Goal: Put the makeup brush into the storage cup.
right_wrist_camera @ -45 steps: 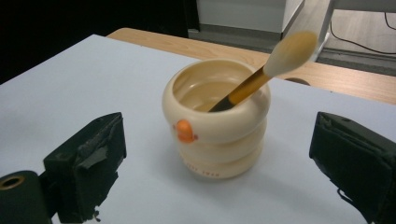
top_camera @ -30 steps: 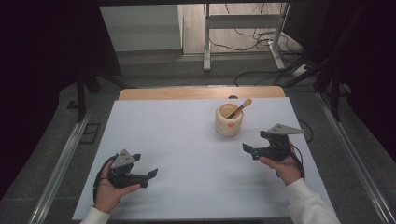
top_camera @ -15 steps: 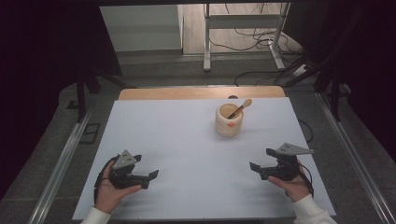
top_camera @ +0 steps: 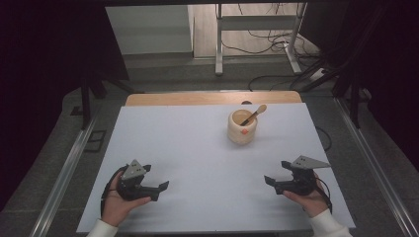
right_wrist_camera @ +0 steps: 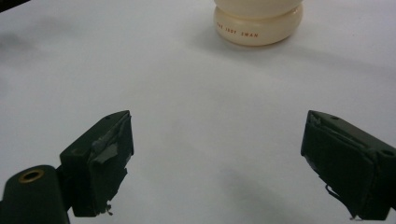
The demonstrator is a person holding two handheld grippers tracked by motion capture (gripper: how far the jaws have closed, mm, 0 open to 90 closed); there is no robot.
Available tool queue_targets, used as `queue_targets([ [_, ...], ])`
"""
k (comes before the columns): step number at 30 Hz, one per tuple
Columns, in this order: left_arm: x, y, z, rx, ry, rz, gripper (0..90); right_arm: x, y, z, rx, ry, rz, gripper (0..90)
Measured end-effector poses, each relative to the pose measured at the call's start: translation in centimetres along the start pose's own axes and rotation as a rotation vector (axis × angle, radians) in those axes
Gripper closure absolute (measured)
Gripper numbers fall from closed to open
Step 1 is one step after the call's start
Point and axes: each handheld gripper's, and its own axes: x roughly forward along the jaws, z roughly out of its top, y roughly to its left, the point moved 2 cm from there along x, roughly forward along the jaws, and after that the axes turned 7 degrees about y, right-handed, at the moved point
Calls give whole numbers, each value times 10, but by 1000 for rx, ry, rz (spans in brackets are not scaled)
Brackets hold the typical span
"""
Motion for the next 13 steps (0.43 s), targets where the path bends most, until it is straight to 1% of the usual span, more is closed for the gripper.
queue_targets([
  [13, 1, 1, 2, -10, -4, -3, 105, -1, -3, 1, 4, -15, 7, 105],
])
